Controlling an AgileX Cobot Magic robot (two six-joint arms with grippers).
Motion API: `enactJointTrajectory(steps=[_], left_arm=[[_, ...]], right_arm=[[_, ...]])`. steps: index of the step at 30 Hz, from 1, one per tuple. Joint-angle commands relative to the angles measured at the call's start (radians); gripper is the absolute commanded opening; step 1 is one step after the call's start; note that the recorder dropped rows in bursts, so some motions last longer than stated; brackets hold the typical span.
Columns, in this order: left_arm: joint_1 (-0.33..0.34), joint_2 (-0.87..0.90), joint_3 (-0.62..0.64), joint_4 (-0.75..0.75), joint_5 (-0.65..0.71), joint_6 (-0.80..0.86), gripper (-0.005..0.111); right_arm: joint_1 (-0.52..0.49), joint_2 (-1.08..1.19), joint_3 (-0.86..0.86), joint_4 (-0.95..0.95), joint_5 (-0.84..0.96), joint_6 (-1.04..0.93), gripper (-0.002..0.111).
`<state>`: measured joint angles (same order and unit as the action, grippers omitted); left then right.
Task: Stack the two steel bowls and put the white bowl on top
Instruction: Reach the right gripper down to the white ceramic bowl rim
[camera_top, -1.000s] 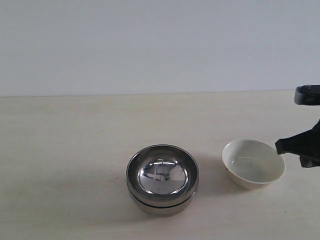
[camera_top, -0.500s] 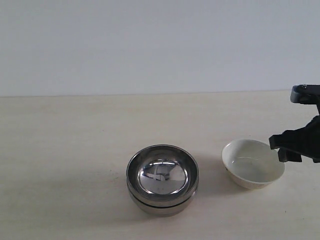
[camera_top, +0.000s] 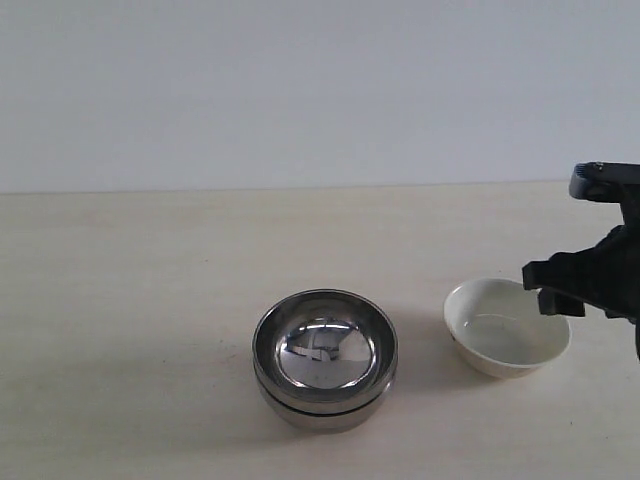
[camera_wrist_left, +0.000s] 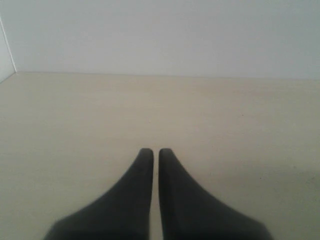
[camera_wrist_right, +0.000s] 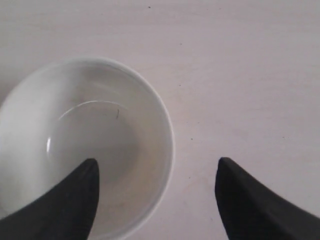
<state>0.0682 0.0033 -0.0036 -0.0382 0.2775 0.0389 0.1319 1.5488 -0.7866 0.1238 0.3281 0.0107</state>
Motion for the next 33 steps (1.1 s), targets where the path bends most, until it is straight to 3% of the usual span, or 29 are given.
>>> enactJointTrajectory(steps=[1, 13, 33], left_arm=[[0.002, -0.003, 0.004, 0.003, 0.000, 0.006, 0.004], [0.002, -0.003, 0.004, 0.003, 0.000, 0.006, 0.004], [0.002, -0.003, 0.004, 0.003, 0.000, 0.006, 0.004]], right_arm=[[0.039, 0.000, -0.005, 0.007, -0.040, -0.011, 0.059], [0.038, 0.007, -0.005, 0.010, -0.046, -0.011, 0.059], [0.038, 0.259, -0.005, 0.020, -0.155, 0.008, 0.059]])
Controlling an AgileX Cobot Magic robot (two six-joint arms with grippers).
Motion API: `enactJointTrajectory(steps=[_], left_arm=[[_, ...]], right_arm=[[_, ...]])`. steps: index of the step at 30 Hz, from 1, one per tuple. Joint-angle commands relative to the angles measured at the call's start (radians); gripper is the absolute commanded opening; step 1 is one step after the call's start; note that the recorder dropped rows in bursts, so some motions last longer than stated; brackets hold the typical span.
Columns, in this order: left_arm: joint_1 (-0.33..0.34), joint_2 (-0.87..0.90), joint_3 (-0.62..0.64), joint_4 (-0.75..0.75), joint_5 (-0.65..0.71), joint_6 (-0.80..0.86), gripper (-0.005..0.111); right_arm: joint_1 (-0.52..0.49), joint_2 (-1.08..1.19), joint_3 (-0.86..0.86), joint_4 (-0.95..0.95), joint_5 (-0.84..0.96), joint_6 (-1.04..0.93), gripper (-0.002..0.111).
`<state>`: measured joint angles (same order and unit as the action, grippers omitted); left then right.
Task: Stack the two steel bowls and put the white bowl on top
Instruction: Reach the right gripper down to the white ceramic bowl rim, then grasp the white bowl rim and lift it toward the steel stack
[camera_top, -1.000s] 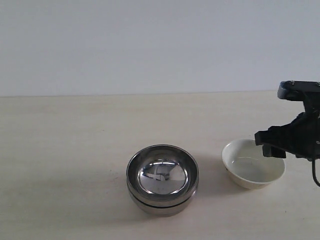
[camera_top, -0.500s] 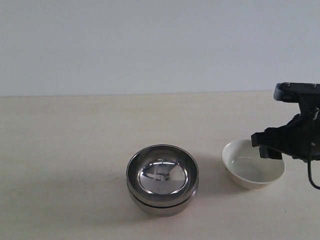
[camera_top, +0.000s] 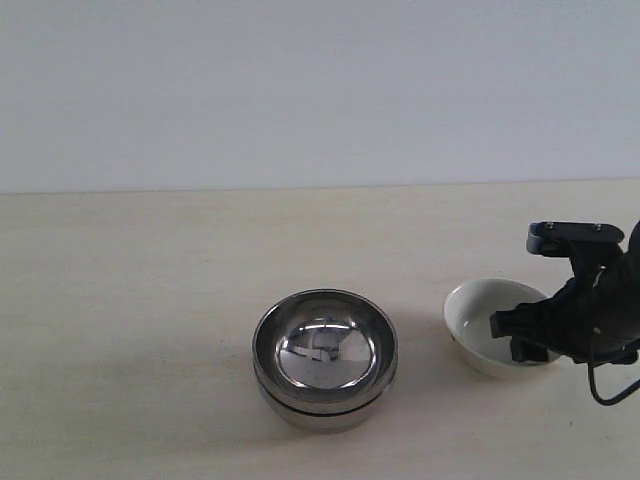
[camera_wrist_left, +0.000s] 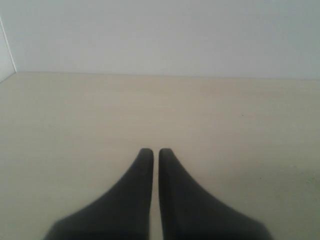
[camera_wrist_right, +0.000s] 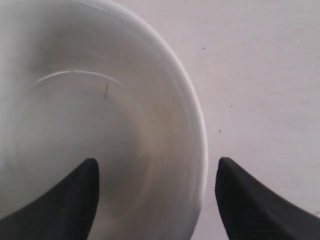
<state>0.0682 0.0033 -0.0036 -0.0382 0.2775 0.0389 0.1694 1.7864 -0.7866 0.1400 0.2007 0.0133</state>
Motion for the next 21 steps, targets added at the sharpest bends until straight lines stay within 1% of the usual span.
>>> enactJointTrajectory(steps=[1, 2, 4, 7, 8, 10, 11, 21], left_arm=[[0.002, -0.003, 0.004, 0.003, 0.000, 0.006, 0.004], [0.002, -0.003, 0.004, 0.003, 0.000, 0.006, 0.004], [0.002, -0.003, 0.004, 0.003, 0.000, 0.006, 0.004], [0.002, -0.003, 0.004, 0.003, 0.000, 0.006, 0.004], [0.002, -0.003, 0.004, 0.003, 0.000, 0.006, 0.004], [0.002, -0.003, 0.004, 0.003, 0.000, 0.006, 0.004], [0.002, -0.003, 0.004, 0.003, 0.000, 0.006, 0.004], [0.002, -0.003, 0.004, 0.003, 0.000, 0.006, 0.004]], right_arm=[[0.000, 0.021, -0.005, 0.004, -0.032, 0.005, 0.059], [0.000, 0.021, -0.005, 0.007, -0.040, 0.008, 0.059], [0.000, 0.020, -0.005, 0.007, -0.045, 0.015, 0.053], [0.000, 0.020, -0.005, 0.007, -0.047, 0.025, 0.033], [0.000, 0.020, -0.005, 0.007, -0.047, 0.025, 0.021], [0.000, 0.020, -0.005, 0.007, -0.049, 0.025, 0.004], [0.000, 0.020, -0.005, 0.007, -0.051, 0.025, 0.000], [0.002, -0.023, -0.005, 0.007, -0.039, 0.023, 0.000]])
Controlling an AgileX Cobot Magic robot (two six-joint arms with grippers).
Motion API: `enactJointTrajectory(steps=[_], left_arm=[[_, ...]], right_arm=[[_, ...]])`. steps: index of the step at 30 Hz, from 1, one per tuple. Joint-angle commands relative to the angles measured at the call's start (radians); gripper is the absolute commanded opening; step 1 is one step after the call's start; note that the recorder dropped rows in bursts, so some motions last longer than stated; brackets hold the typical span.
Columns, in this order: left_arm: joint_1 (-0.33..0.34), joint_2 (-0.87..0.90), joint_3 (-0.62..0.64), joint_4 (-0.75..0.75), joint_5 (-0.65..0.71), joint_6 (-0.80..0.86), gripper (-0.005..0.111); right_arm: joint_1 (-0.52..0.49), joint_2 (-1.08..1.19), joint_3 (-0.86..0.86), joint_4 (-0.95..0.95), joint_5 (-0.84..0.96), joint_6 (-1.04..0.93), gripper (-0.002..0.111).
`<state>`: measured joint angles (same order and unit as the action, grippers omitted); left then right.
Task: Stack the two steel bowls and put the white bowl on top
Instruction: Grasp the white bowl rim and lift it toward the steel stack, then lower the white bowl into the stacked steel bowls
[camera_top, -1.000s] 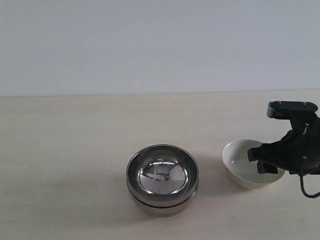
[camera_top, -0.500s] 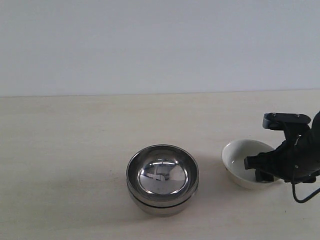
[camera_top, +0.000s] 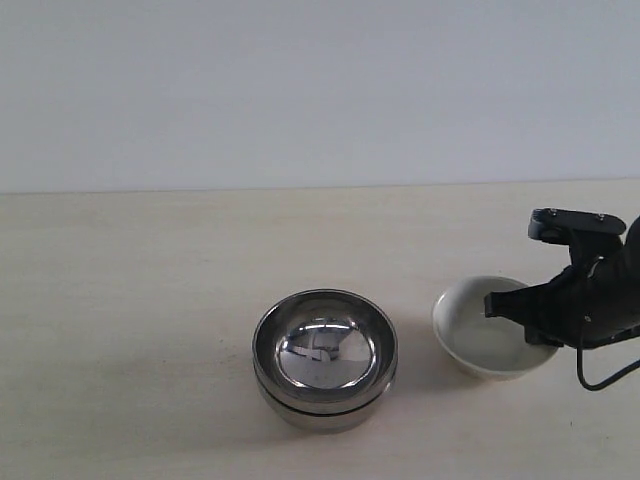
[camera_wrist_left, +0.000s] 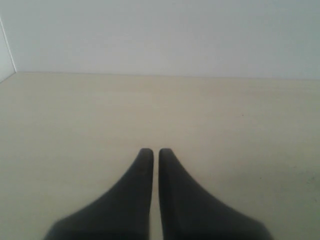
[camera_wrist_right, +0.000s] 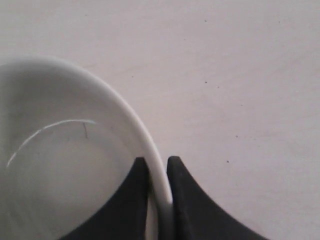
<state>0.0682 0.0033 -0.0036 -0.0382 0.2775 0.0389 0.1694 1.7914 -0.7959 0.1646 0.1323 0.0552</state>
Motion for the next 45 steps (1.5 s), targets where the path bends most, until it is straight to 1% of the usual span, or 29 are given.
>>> enactJointTrajectory(steps=[1, 19, 24, 27, 31, 35, 39, 45], left_arm=[[0.002, -0.003, 0.004, 0.003, 0.000, 0.006, 0.004], [0.002, -0.003, 0.004, 0.003, 0.000, 0.006, 0.004], [0.002, -0.003, 0.004, 0.003, 0.000, 0.006, 0.004], [0.002, -0.003, 0.004, 0.003, 0.000, 0.006, 0.004], [0.002, -0.003, 0.004, 0.003, 0.000, 0.006, 0.004], [0.002, -0.003, 0.004, 0.003, 0.000, 0.006, 0.004], [0.002, -0.003, 0.004, 0.003, 0.000, 0.006, 0.004], [0.002, -0.003, 0.004, 0.003, 0.000, 0.006, 0.004]], right_arm=[[0.002, -0.039, 0.004, -0.018, 0.031, -0.019, 0.000], [0.012, -0.346, 0.004, -0.004, 0.093, -0.021, 0.000], [0.088, -0.389, -0.033, 0.042, 0.143, -0.025, 0.000], [0.176, -0.376, -0.073, 0.093, 0.185, -0.061, 0.000], [0.299, -0.350, -0.124, 0.103, 0.210, -0.070, 0.000], [0.382, -0.297, -0.163, 0.131, 0.223, -0.063, 0.000], [0.421, -0.204, -0.220, 0.140, 0.272, -0.063, 0.000], [0.421, -0.100, -0.264, 0.163, 0.271, -0.063, 0.000]])
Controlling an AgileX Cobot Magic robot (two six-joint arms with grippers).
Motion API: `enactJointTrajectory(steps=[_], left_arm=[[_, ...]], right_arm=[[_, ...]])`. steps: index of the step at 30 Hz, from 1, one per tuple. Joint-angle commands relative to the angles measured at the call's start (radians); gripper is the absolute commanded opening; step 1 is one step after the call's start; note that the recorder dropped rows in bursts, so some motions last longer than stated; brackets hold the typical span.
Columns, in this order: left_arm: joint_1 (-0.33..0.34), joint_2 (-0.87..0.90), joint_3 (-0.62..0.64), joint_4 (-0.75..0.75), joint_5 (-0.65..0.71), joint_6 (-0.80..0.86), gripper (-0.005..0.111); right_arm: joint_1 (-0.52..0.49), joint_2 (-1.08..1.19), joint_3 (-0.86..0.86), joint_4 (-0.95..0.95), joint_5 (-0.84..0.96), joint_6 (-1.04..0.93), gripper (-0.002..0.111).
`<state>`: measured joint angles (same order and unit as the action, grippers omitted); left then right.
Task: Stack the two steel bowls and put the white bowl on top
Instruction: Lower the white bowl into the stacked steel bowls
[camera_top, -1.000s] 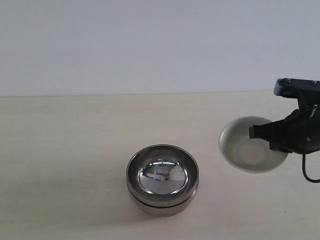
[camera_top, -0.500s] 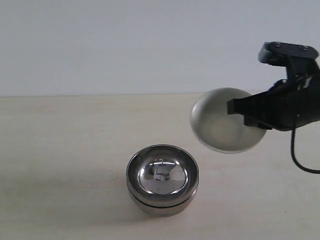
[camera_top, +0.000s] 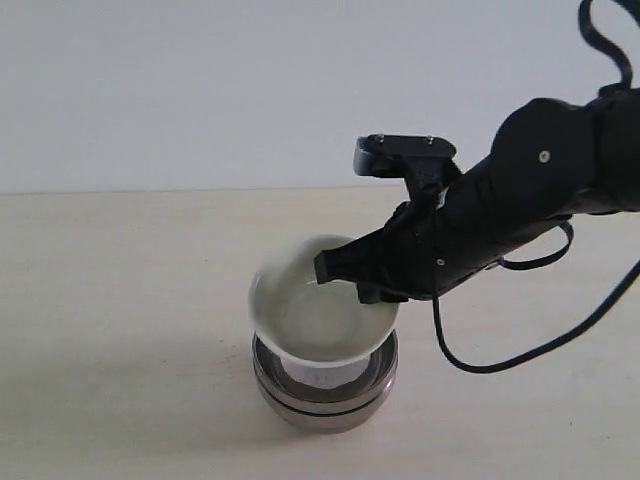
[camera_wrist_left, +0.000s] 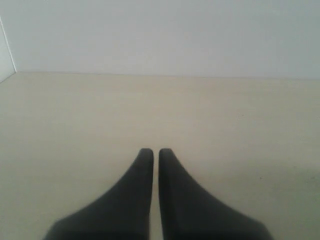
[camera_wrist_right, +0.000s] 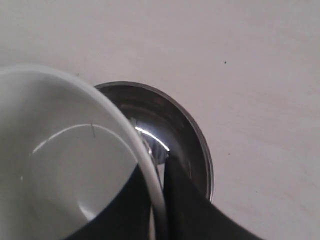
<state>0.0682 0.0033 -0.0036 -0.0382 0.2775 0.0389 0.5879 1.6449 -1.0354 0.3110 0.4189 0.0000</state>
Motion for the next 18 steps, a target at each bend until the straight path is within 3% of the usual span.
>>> enactJointTrajectory(steps=[1, 18], left_arm=[[0.002, -0.003, 0.004, 0.003, 0.000, 0.006, 0.004], [0.002, -0.003, 0.004, 0.003, 0.000, 0.006, 0.004]], right_arm=[[0.003, 0.057, -0.025, 0.016, -0.023, -0.008, 0.000], [0.003, 0.137, -0.025, 0.018, -0.033, -0.008, 0.000]])
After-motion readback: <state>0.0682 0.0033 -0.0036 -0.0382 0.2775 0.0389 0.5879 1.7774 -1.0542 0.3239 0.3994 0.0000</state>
